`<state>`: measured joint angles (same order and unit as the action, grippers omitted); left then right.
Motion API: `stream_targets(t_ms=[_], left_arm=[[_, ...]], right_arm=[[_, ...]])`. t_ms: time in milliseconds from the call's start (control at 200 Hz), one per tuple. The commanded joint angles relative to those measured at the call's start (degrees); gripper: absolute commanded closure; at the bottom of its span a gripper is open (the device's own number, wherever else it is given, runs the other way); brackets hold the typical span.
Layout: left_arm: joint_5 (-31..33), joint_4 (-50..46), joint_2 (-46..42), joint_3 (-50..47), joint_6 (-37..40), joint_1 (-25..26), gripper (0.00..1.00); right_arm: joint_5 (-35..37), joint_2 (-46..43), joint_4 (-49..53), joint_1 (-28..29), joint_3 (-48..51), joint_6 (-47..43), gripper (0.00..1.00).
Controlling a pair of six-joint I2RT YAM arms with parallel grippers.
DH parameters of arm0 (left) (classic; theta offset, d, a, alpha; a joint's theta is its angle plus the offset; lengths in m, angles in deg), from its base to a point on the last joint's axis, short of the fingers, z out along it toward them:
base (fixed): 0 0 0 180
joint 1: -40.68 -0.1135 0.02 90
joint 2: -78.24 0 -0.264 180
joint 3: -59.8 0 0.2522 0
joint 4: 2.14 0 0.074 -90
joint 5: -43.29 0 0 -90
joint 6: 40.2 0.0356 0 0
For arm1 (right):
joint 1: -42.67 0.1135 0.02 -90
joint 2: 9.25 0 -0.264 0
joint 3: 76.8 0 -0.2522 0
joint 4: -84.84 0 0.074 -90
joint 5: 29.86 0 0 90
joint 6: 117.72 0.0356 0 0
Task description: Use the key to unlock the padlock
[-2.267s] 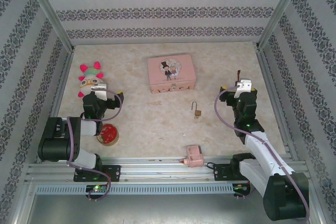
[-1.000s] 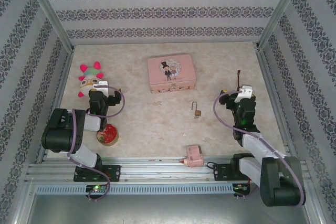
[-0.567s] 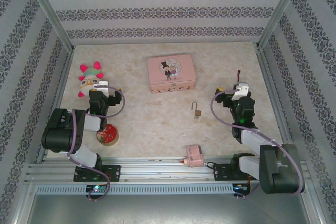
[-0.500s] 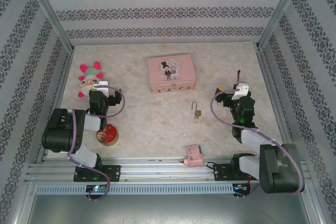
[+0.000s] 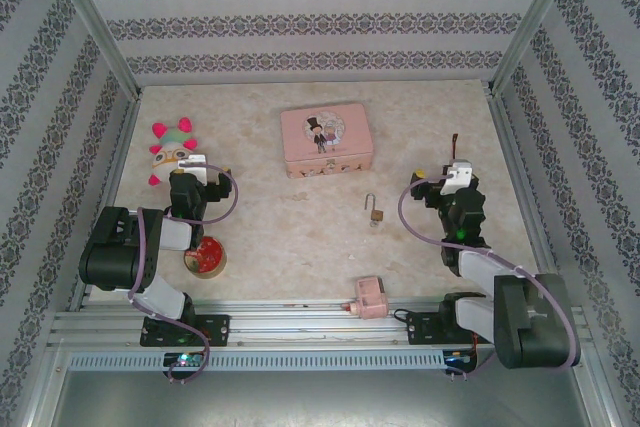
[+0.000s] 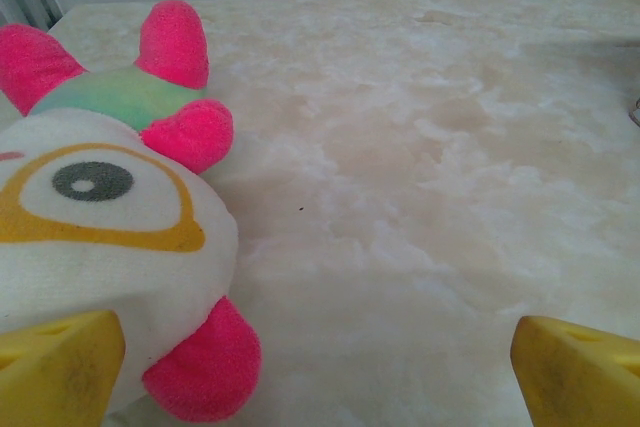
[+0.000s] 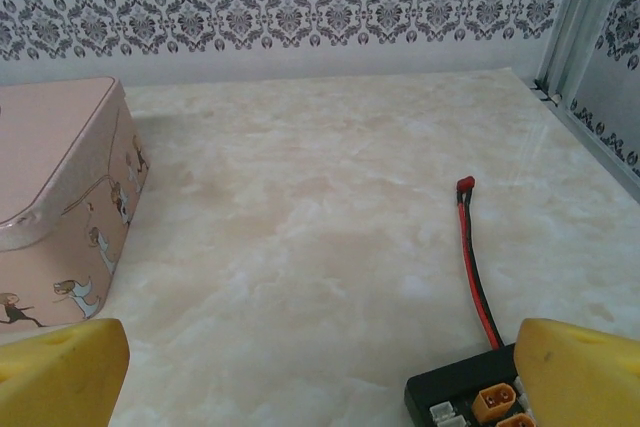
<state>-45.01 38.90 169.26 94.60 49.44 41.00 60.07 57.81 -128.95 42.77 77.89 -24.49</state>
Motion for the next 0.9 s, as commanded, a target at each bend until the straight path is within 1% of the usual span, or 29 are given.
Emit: stream_targets(t_ms=[0, 145, 395, 545, 794, 894], left_arm=[[-0.6, -0.1, 0.2, 1.0, 0.7, 0.3, 0.01], [-0.6, -0.1, 0.2, 1.0, 0.6, 0.3, 0.01], [-0.6, -0.1, 0.2, 1.0, 0.6, 0.3, 0.01], [-0.6, -0.1, 0.2, 1.0, 0.6, 0.3, 0.01], [-0.6, -0.1, 0.2, 1.0, 0.7, 0.3, 0.01], [-0.7, -0.1, 0.2, 1.0, 0.7, 0.3, 0.01]], right_arm=[[0.1, 2.2, -5.0, -0.7, 0.0, -0.9, 0.02], [-1.0, 6.3, -10.2, -0.7, -0.2, -0.5, 0.02], [-1.6, 10.9, -12.6, -1.7, -1.1, 0.5, 0.02], [-1.7, 14.6, -17.1, -3.7, -0.5, 3.1, 0.02], [-2.0, 21.5, -24.7, -4.1, -0.3, 3.9, 0.02], [-3.1, 20.7, -22.6, -4.2, -0.9, 3.7, 0.02]])
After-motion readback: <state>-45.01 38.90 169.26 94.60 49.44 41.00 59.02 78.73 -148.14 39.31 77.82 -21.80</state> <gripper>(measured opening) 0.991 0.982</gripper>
